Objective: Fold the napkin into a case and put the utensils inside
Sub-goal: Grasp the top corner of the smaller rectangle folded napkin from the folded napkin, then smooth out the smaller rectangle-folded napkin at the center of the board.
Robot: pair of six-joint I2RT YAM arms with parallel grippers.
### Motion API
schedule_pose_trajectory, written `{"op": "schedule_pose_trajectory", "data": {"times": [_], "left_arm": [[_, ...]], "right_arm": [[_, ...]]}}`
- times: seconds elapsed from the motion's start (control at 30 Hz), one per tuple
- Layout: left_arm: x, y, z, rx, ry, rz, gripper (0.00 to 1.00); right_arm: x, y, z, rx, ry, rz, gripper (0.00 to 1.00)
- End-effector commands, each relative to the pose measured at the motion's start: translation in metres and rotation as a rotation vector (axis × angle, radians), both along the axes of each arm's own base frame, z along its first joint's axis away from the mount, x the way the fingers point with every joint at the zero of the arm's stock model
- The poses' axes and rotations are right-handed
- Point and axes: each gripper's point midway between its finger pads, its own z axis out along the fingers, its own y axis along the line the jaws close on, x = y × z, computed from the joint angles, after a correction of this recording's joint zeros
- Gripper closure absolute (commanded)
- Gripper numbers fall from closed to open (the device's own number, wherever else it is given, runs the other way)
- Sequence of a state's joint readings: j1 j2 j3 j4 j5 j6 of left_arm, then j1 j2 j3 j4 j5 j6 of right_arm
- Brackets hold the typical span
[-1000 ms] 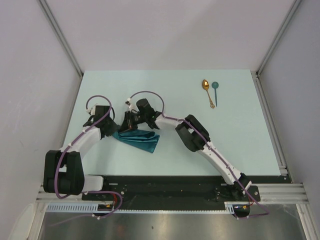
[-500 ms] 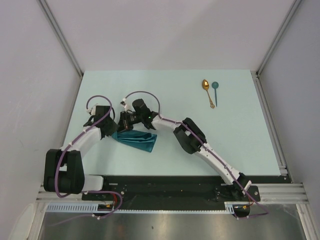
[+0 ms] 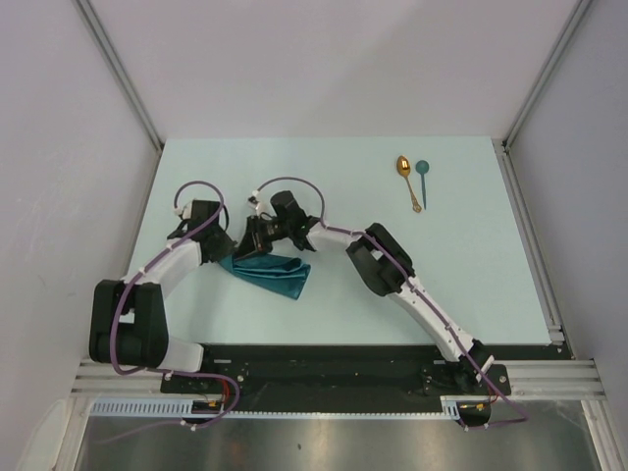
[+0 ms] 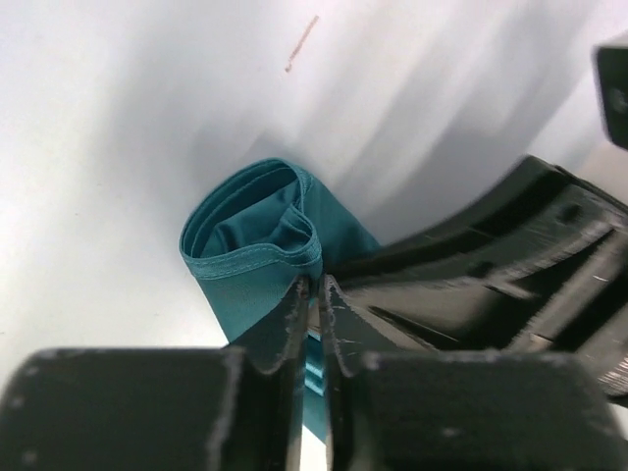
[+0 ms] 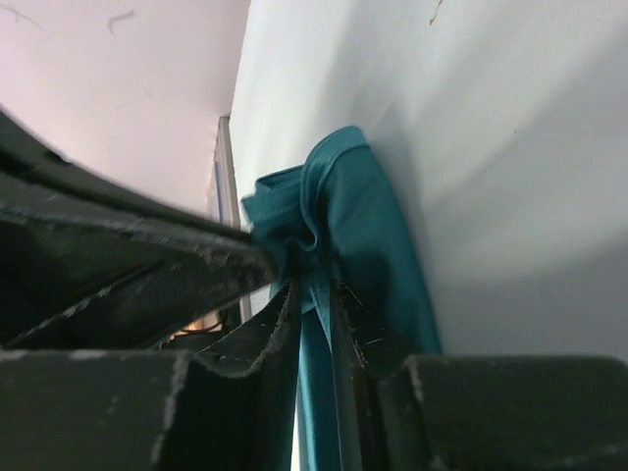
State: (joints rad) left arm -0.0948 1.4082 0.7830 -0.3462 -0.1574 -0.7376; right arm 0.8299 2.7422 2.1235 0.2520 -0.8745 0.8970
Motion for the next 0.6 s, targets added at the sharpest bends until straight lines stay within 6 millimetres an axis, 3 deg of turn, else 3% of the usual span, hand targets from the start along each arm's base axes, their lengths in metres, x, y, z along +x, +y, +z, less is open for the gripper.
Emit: {"op": "schedule_pose_trajectory", "data": {"times": [0.0, 0.03, 0.07, 0.13, 0.17, 0.23, 0.33, 0.4, 0.47, 0.5, 0.57], "left_arm": [[0.005, 0.010, 0.015, 0.039, -0.058, 0.018, 0.79], [0.005, 0.010, 0.017, 0.039, -0.062, 0.016, 0.71], [0.005, 0.008, 0.023, 0.029, -0.079, 0.008, 0.68], [0.003, 0.007, 0.027, 0.030, -0.086, -0.004, 0.59], [0.003, 0.007, 0.031, 0.030, -0.090, -0.007, 0.58], [-0.001, 0.006, 0.040, 0.031, -0.101, -0.024, 0.55], [-0.011, 0.005, 0.051, 0.031, -0.107, -0.047, 0.53], [-0.019, 0.004, 0.050, 0.031, -0.091, -0.069, 0.53], [-0.032, 0.001, 0.041, 0.016, -0.055, -0.095, 0.54], [-0.035, -0.003, 0.038, 0.003, -0.046, -0.115, 0.57], [-0.047, -0.013, 0.024, -0.051, -0.001, -0.143, 0.67]], "right_arm": [[0.007, -0.014, 0.075, 0.095, -0.081, 0.025, 0.76], [0.008, -0.017, 0.080, 0.099, -0.086, 0.021, 0.76], [0.009, -0.020, 0.092, 0.113, -0.101, 0.020, 0.75], [0.012, -0.029, 0.093, 0.106, -0.100, 0.013, 0.74], [0.012, -0.033, 0.103, 0.114, -0.112, 0.011, 0.74], [0.016, -0.045, 0.097, 0.094, -0.115, 0.000, 0.73], [0.015, -0.064, 0.090, 0.046, -0.118, -0.011, 0.71], [0.020, -0.077, 0.096, 0.022, -0.140, -0.035, 0.71], [0.017, -0.092, 0.083, -0.026, -0.139, -0.042, 0.70], [0.016, -0.098, 0.090, -0.028, -0.152, -0.045, 0.70], [0.009, -0.111, 0.077, -0.071, -0.135, -0.052, 0.71]]}}
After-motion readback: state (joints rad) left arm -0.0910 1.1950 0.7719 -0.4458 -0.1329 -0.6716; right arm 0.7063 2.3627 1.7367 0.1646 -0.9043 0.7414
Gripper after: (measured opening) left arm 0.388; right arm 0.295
